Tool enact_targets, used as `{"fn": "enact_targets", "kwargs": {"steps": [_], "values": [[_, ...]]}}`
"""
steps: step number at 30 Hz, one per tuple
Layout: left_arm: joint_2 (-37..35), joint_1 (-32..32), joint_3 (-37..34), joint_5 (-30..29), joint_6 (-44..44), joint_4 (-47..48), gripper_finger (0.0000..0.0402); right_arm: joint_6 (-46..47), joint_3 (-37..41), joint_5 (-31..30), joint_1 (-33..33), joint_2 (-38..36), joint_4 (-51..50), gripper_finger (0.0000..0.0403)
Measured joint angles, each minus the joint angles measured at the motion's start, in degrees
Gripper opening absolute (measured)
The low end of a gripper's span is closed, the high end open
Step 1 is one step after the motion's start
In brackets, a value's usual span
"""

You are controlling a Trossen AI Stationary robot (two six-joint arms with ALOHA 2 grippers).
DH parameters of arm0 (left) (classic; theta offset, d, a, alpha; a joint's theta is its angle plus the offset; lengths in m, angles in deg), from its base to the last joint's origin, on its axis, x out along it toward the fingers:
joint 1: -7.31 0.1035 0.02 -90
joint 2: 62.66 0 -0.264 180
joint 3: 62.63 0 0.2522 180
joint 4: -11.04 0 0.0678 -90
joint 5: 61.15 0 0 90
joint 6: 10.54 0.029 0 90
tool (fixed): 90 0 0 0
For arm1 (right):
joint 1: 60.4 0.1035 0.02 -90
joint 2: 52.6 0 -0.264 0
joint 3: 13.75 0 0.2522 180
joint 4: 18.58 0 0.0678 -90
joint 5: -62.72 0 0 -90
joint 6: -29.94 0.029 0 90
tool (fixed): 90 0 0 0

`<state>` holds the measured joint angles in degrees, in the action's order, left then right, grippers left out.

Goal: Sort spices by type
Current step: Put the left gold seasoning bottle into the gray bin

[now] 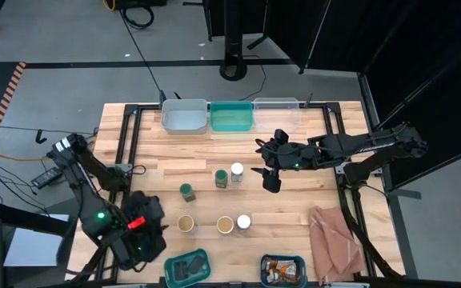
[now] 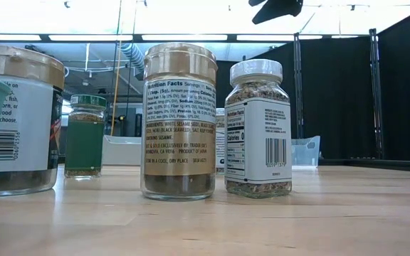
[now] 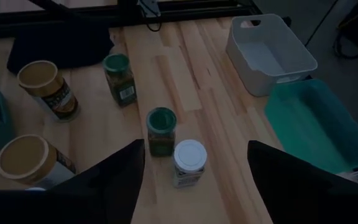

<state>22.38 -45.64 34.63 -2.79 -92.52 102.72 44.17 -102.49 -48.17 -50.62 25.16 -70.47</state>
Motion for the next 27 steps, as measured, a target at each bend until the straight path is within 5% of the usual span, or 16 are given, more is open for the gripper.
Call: {"fn": "enact_targets", "kwargs": {"steps": [12, 18, 27], "values": [[0.02, 3.04, -10.9, -1.6, 7.1, -13.27, 0.0236, 0.61, 0.0, -0.68, -0.15, 0.0, -0.02, 0.0296], [0.04, 6.49, -11.74, 1.91, 16.05, -21.68, 0.028, 0.82, 0.0, -0.68, -0.15, 0.0, -0.02, 0.0298], [0.46, 9.95, -11.74, 3.38, 20.44, -21.6, 0.0303, 1.26, 0.0, -0.7, -0.15, 0.0, -0.07, 0.03]]}}
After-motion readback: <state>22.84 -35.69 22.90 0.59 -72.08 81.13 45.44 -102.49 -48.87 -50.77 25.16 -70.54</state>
